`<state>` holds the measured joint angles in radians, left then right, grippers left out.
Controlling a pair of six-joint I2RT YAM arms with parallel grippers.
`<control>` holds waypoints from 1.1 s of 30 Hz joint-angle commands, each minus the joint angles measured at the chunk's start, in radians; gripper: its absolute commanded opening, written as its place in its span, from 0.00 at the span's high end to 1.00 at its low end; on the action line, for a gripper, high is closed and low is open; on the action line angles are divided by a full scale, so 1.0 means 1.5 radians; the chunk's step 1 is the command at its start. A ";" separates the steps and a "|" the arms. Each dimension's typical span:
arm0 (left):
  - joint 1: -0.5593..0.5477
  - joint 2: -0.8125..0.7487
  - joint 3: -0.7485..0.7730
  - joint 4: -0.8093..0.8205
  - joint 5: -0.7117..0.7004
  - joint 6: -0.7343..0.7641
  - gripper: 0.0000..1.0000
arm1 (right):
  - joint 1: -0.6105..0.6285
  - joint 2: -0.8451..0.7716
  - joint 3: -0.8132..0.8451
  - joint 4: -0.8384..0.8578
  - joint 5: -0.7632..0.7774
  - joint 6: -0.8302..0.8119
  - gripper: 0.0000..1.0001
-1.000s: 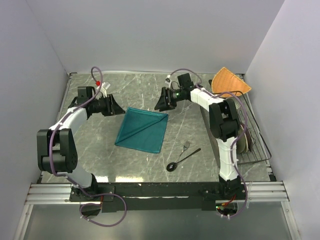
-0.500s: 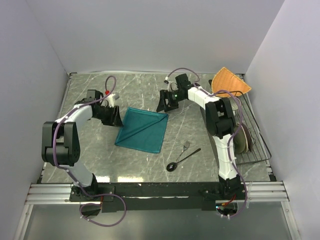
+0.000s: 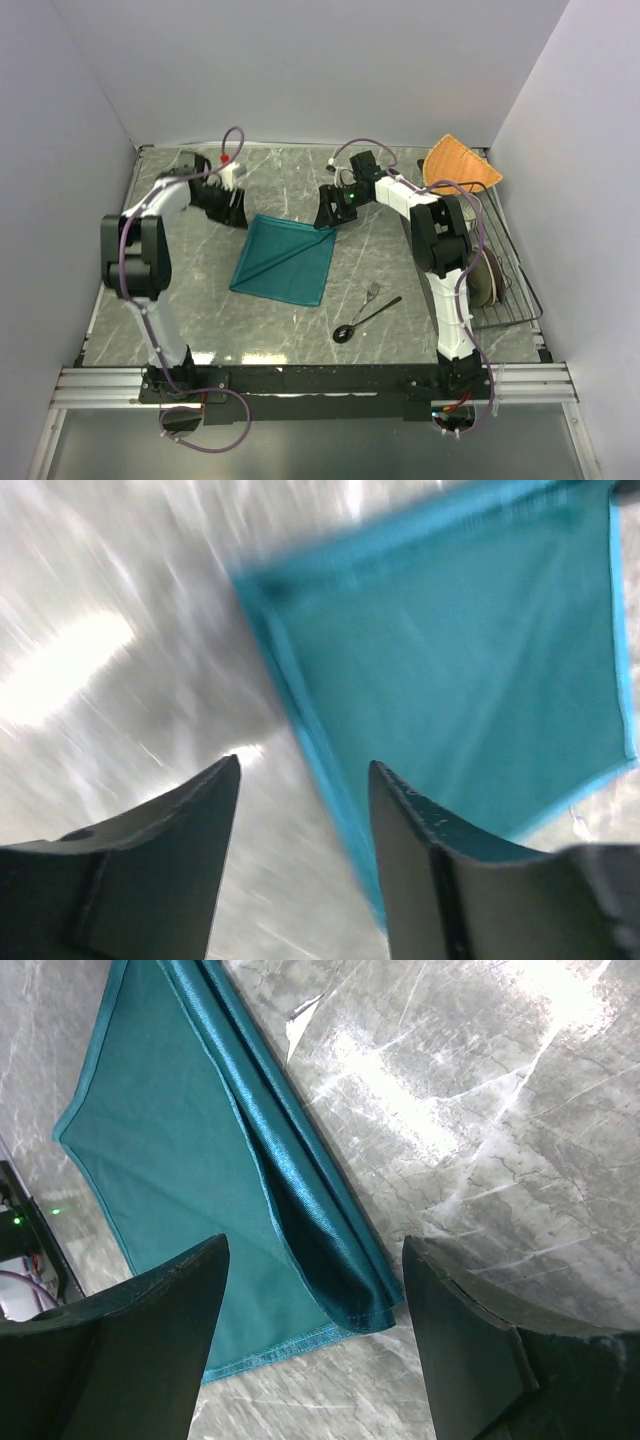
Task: Fold the napkin into a case and place the utensils inside
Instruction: Smooth out the upper triangle-folded napkin at the center of the board, then rotate the upper triangle-folded napkin at the center of the board.
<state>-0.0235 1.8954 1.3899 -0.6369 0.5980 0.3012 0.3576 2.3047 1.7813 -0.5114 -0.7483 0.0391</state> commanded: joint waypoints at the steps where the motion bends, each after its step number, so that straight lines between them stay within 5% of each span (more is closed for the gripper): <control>1: -0.001 0.115 0.183 -0.073 0.041 0.152 0.35 | 0.004 0.000 0.000 -0.037 0.034 -0.036 0.23; 6: -0.010 0.221 0.316 -0.158 0.068 0.263 0.30 | 0.004 0.005 0.001 -0.035 0.029 -0.030 0.26; 11: -0.011 0.272 0.372 -0.195 0.099 0.277 0.36 | 0.005 0.007 0.010 -0.043 0.019 -0.028 0.32; 20: 0.007 0.172 0.209 -0.155 0.129 0.248 0.36 | 0.005 -0.027 -0.069 -0.034 0.015 -0.031 0.39; 33: 0.084 0.089 0.110 -0.180 0.140 0.214 0.37 | 0.013 -0.153 -0.267 -0.015 -0.052 0.007 0.48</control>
<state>0.0814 2.1407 1.6024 -0.8803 0.7662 0.6155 0.3584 2.1487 1.4746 -0.5083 -0.8204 0.0261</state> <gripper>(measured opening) 0.634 0.533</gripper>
